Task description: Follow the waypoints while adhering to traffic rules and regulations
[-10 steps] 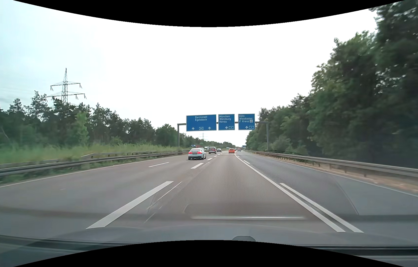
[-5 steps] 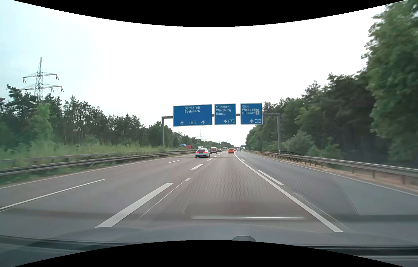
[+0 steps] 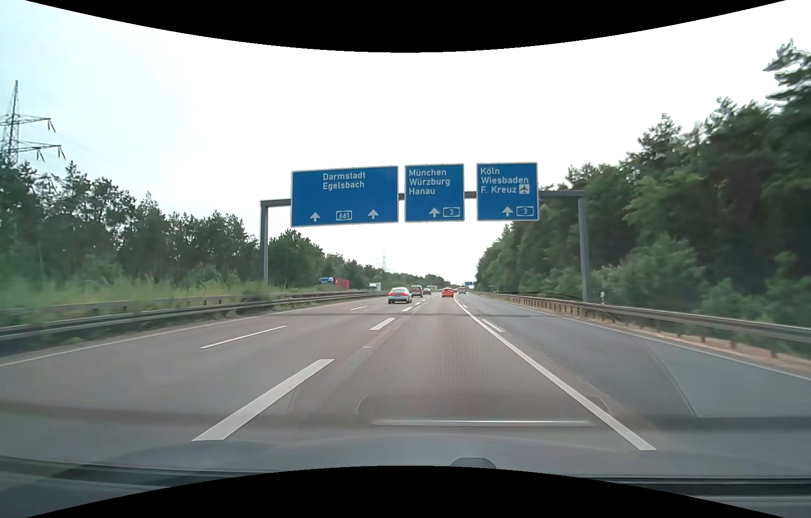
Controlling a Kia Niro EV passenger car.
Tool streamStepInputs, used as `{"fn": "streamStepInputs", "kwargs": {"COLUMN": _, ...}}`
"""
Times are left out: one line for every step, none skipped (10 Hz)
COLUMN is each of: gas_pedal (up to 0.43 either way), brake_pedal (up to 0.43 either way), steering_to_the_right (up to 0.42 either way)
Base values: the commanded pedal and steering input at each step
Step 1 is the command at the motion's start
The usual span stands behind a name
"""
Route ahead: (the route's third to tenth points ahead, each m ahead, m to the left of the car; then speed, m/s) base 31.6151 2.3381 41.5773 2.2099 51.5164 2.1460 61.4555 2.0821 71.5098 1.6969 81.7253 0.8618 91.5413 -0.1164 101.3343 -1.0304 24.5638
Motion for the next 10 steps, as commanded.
{"fn": "streamStepInputs", "kwargs": {"gas_pedal": 0.157, "brake_pedal": 0.000, "steering_to_the_right": 0.000}}
{"fn": "streamStepInputs", "kwargs": {"gas_pedal": 0.157, "brake_pedal": 0.000, "steering_to_the_right": 0.001}}
{"fn": "streamStepInputs", "kwargs": {"gas_pedal": 0.157, "brake_pedal": 0.000, "steering_to_the_right": 0.000}}
{"fn": "streamStepInputs", "kwargs": {"gas_pedal": 0.157, "brake_pedal": 0.000, "steering_to_the_right": 0.000}}
{"fn": "streamStepInputs", "kwargs": {"gas_pedal": 0.157, "brake_pedal": 0.000, "steering_to_the_right": -0.001}}
{"fn": "streamStepInputs", "kwargs": {"gas_pedal": 0.157, "brake_pedal": 0.000, "steering_to_the_right": -0.001}}
{"fn": "streamStepInputs", "kwargs": {"gas_pedal": 0.157, "brake_pedal": 0.000, "steering_to_the_right": 0.000}}
{"fn": "streamStepInputs", "kwargs": {"gas_pedal": 0.157, "brake_pedal": 0.000, "steering_to_the_right": 0.000}}
{"fn": "streamStepInputs", "kwargs": {"gas_pedal": 0.157, "brake_pedal": 0.000, "steering_to_the_right": 0.000}}
{"fn": "streamStepInputs", "kwargs": {"gas_pedal": 0.157, "brake_pedal": 0.000, "steering_to_the_right": 0.000}}
